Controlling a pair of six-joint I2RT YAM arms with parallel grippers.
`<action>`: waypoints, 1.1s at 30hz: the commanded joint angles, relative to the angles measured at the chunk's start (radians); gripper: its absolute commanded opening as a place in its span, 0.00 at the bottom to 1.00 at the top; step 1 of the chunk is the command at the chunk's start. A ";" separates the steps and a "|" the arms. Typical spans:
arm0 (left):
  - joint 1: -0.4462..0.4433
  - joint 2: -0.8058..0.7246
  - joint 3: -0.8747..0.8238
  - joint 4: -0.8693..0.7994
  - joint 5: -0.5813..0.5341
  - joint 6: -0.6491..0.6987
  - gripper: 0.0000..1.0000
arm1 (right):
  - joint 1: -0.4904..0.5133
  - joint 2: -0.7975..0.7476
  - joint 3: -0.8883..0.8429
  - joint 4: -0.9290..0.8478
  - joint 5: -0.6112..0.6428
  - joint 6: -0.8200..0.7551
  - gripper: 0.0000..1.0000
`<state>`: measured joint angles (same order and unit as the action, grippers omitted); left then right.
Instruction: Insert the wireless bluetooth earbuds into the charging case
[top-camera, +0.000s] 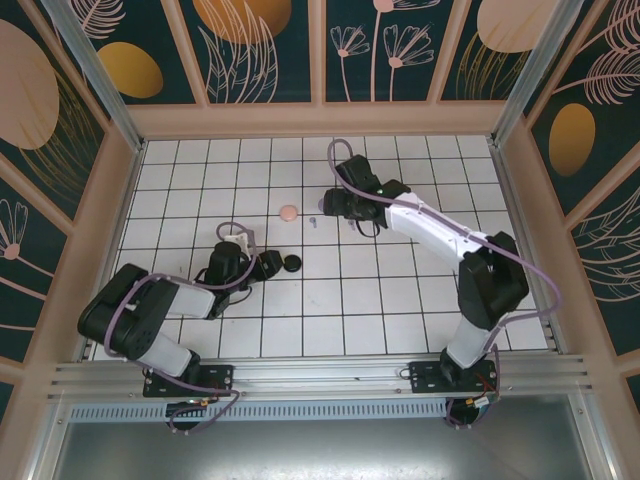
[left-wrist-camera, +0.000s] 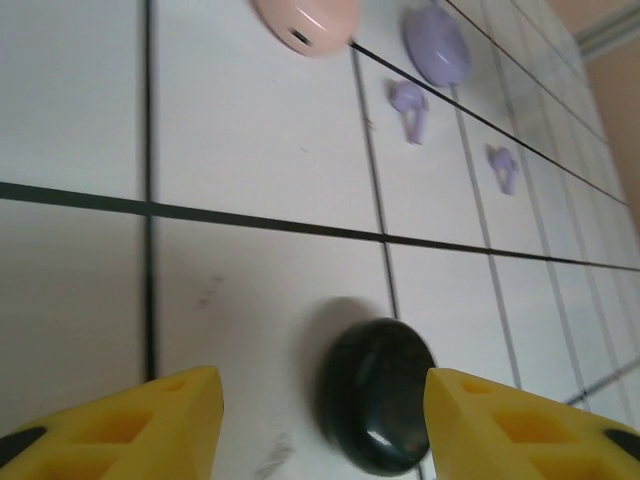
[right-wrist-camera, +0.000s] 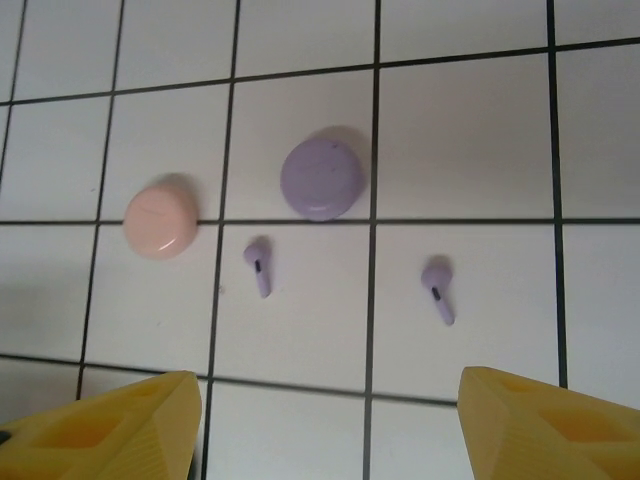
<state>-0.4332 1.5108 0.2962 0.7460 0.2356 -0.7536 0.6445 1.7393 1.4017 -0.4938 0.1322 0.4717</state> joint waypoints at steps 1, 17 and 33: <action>0.007 -0.114 0.027 -0.211 -0.143 0.073 0.56 | -0.029 0.089 0.082 -0.018 -0.015 -0.047 0.69; 0.013 -0.484 0.157 -0.264 -0.426 0.304 0.99 | -0.082 0.526 0.524 -0.176 -0.031 -0.263 0.72; 0.014 -0.332 0.307 -0.234 -0.445 0.320 0.99 | -0.071 0.623 0.585 -0.187 -0.098 -0.245 0.70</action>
<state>-0.4244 1.1599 0.5617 0.4755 -0.2180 -0.4633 0.5682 2.3295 1.9472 -0.6487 0.0547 0.2337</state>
